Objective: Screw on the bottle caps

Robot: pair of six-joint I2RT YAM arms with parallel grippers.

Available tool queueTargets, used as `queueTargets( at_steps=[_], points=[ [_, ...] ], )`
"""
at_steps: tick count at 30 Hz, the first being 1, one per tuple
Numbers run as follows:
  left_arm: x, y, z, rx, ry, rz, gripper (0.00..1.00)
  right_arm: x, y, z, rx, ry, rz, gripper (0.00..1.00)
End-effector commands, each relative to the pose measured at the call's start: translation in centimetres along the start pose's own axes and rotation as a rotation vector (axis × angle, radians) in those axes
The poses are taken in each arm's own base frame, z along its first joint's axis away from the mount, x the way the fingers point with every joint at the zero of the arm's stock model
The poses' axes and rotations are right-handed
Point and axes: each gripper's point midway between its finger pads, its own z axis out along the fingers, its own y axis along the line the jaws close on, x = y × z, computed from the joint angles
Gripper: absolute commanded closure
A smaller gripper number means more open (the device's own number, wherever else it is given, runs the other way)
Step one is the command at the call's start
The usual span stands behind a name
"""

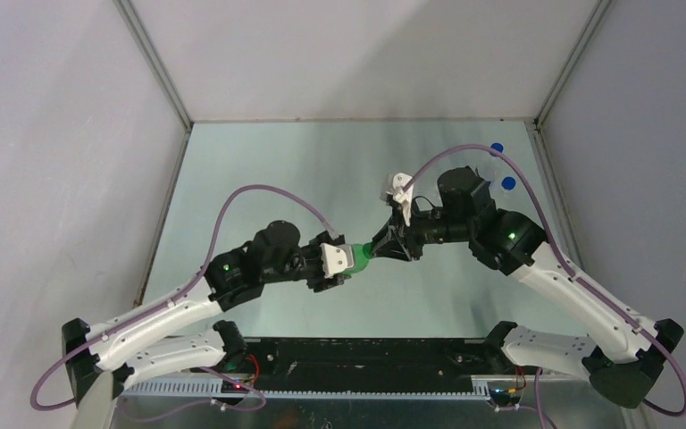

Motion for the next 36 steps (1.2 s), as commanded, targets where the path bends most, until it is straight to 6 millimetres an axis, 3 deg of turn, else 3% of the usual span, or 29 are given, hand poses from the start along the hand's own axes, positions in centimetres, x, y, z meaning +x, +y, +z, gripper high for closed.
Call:
queueTargets(
  at_steps=[1, 10, 12, 13, 15, 18, 31, 36],
  points=[
    [-6.0, 5.3, -1.6, -0.336, -0.216, 0.078, 1.0, 0.2, -2.8, 0.5, 0.213, 0.008, 0.324, 1.0],
    [-4.4, 6.5, -1.8, -0.466, -0.195, 0.024, 1.0, -1.9, -4.7, 0.0, 0.325, -0.105, 0.502, 1.0],
    [-4.7, 6.4, -1.7, -0.467, -0.229, -0.003, 1.0, -2.6, -4.9, -0.4, 0.339, -0.132, 0.479, 0.8],
    [-4.6, 6.4, -1.6, -0.467, -0.232, -0.009, 1.0, -3.1, -4.9, -0.9, 0.35, -0.155, 0.449, 0.64],
    [-4.5, 6.2, -1.2, -0.459, -0.238, -0.024, 1.0, -4.0, -5.0, -1.7, 0.371, -0.195, 0.395, 0.47],
    [-4.6, 5.9, -0.6, -0.437, -0.252, -0.043, 1.0, -4.9, -5.2, -2.5, 0.396, -0.253, 0.358, 0.35],
    [-6.9, 5.4, 0.3, -0.381, -0.348, -0.08, 1.0, -6.4, -3.5, -0.6, 0.293, -0.344, 0.346, 0.33],
    [-7.4, 5.3, 0.3, -0.368, -0.361, -0.082, 1.0, -5.8, -4.0, 0.1, 0.309, -0.319, 0.355, 0.41]
  ],
)
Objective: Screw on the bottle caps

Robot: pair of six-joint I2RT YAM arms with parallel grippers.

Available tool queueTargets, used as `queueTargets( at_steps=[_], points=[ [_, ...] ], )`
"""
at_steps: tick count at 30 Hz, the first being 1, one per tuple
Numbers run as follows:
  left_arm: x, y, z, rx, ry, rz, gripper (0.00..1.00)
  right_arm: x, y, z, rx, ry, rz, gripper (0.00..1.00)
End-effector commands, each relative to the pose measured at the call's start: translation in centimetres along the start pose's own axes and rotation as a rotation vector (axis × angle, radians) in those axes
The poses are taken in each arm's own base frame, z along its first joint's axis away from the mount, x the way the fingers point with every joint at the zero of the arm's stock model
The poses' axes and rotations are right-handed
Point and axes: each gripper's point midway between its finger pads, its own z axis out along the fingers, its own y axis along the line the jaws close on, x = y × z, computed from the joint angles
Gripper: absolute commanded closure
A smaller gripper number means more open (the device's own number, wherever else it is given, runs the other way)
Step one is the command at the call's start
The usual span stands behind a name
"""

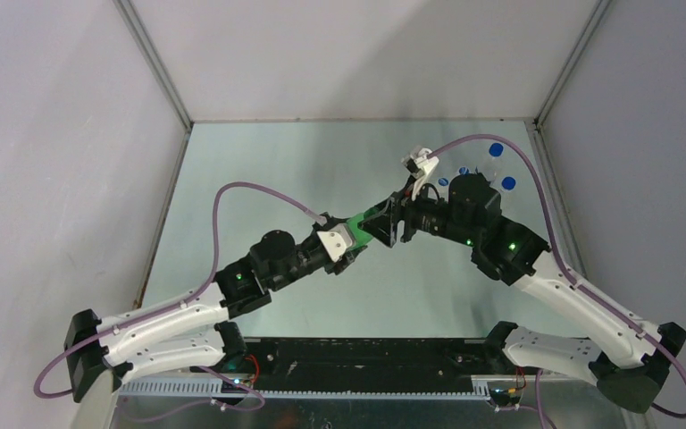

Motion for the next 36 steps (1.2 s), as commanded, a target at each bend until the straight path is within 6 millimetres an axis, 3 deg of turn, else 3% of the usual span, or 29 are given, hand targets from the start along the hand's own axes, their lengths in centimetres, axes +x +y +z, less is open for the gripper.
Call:
queueTargets(
  at_steps=[1, 3, 5, 7, 9, 10, 12, 13, 16, 18, 22, 28, 32, 36],
  points=[
    [-3.4, 0.1, 0.2, 0.01, -0.11, -0.032, 1.0, -1.2, 0.2, 0.6, -0.005, -0.05, -0.011, 0.47],
    [-3.4, 0.2, 0.2, 0.004, -0.11, -0.034, 1.0, -1.1, 0.2, 0.7, -0.007, -0.046, -0.018, 0.55],
    [-3.5, 0.4, 0.1, -0.01, -0.108, -0.035, 0.99, -0.7, 0.0, 0.7, -0.004, -0.028, -0.037, 0.82],
    [-3.3, 0.9, -0.1, -0.033, -0.099, -0.033, 0.95, -0.1, -0.3, 0.4, 0.007, -0.006, -0.057, 0.96],
    [-2.9, 1.7, -0.4, -0.065, -0.08, -0.034, 0.83, 0.5, -0.8, -0.1, 0.028, 0.021, -0.076, 1.0],
    [-2.6, 2.0, -0.6, -0.08, -0.069, -0.038, 0.36, 0.8, -1.2, -0.3, 0.042, 0.032, -0.081, 1.0],
    [-2.2, 2.9, -1.2, -0.113, -0.063, -0.048, 0.05, 1.4, -1.8, -1.0, 0.065, 0.061, -0.101, 1.0],
    [-1.9, 3.4, -1.4, -0.131, -0.057, -0.051, 0.01, 1.8, -2.1, -1.5, 0.078, 0.084, -0.115, 1.0],
    [-1.3, 4.9, -2.7, -0.188, -0.043, -0.071, 0.01, 2.9, -3.9, -2.7, 0.15, 0.144, -0.131, 1.0],
    [-0.6, 6.2, -3.7, -0.239, -0.021, -0.078, 0.0, 4.4, -5.7, -4.2, 0.24, 0.212, -0.141, 1.0],
    [1.0, 8.5, -5.8, -0.344, 0.021, -0.102, 0.0, 5.5, -9.7, -7.2, 0.45, 0.266, -0.156, 1.0],
    [4.3, 11.1, -8.9, -0.495, 0.145, -0.123, 0.0, 4.7, -13.2, -10.7, 0.635, 0.205, -0.135, 1.0],
    [5.2, 12.8, -11.1, -0.609, 0.18, -0.127, 0.0, 5.6, -17.1, -13.0, 0.831, 0.185, -0.091, 1.0],
    [5.5, 13.6, -12.4, -0.665, 0.171, -0.13, 0.0, 5.9, -19.4, -13.5, 0.924, 0.101, -0.02, 1.0]
  ],
)
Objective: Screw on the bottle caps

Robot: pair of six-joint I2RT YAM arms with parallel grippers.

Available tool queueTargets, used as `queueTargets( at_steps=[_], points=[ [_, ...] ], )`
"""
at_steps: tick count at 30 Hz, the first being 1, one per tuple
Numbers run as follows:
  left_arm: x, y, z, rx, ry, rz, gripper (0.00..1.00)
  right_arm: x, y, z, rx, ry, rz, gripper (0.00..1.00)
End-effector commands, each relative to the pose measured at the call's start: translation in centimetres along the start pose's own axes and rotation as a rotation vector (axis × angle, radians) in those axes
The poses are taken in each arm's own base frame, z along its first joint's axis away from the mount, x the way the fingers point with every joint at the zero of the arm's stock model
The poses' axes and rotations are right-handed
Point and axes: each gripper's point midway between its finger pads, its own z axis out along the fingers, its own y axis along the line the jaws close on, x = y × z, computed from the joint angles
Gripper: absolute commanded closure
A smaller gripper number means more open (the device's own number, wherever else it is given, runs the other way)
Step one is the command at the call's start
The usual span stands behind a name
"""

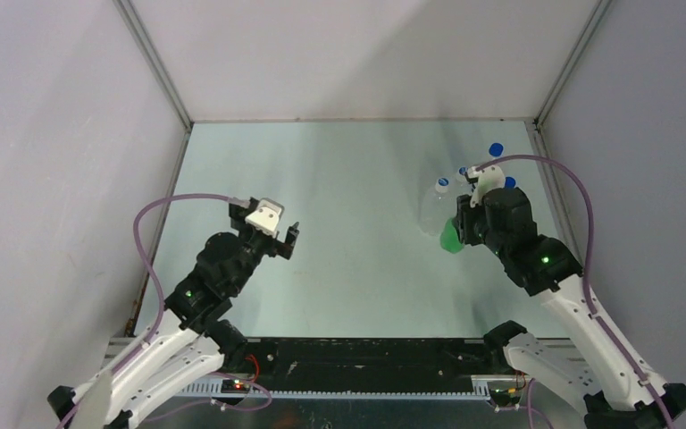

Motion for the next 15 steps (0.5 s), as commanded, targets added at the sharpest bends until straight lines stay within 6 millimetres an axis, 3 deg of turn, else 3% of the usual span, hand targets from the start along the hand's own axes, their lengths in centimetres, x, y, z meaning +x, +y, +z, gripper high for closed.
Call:
queueTargets(
  at_steps=[1, 15],
  points=[
    [0.3, 2.2, -0.8, -0.106, -0.007, -0.034, 0.0, -0.3, -3.1, 1.6, 0.153, -0.068, 0.106, 1.0],
    [1.1, 1.9, -0.5, -0.1, -0.015, -0.029, 0.0, 2.0, -6.5, 6.9, 0.243, -0.085, 0.229, 1.0]
  ],
)
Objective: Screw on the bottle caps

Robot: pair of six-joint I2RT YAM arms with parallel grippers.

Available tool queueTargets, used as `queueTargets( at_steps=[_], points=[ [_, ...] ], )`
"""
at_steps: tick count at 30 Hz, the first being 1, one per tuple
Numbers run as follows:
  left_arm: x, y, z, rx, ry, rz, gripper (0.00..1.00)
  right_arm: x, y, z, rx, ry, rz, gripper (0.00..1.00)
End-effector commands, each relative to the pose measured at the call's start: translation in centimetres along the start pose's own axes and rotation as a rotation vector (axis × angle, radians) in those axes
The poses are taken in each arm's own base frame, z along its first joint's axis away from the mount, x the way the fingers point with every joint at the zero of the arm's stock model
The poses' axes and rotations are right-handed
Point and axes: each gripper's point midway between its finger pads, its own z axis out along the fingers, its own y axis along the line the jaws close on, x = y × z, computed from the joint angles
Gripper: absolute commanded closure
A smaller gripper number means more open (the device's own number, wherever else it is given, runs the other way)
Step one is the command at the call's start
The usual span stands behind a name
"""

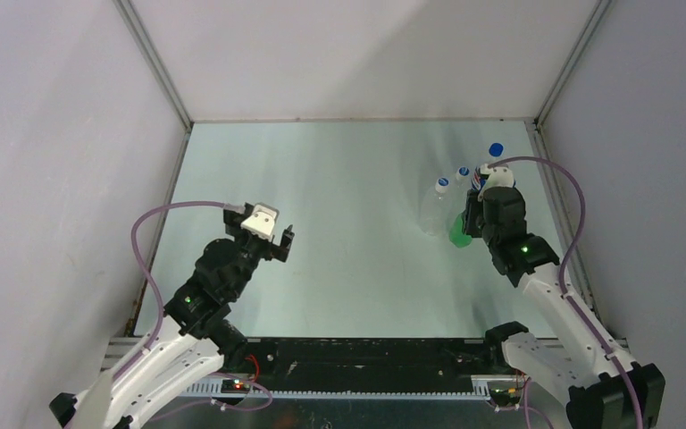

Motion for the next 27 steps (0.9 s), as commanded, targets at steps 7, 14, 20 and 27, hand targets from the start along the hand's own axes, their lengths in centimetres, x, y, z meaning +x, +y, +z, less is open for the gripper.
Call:
queueTargets(
  at_steps=[7, 14, 20, 27],
  points=[
    [-1.0, 0.2, 0.1, -0.01, -0.051, -0.025, 0.0, -0.3, 0.0, 2.4, 0.007, -0.021, 0.032, 0.97],
    [-1.1, 0.1, 0.2, -0.002, -0.053, -0.021, 0.0, 1.0, 0.1, 2.9, 0.004, 0.031, 0.029, 0.85],
    [-1.2, -0.1, 0.2, 0.007, -0.06, -0.021, 0.0, 1.4, 0.0, 2.8, 0.008, 0.044, 0.026, 0.61],
    [-1.4, -0.2, 0.1, 0.014, -0.065, -0.022, 0.0, 0.9, 0.1, 2.3, -0.002, 0.025, 0.034, 0.48]
  ],
)
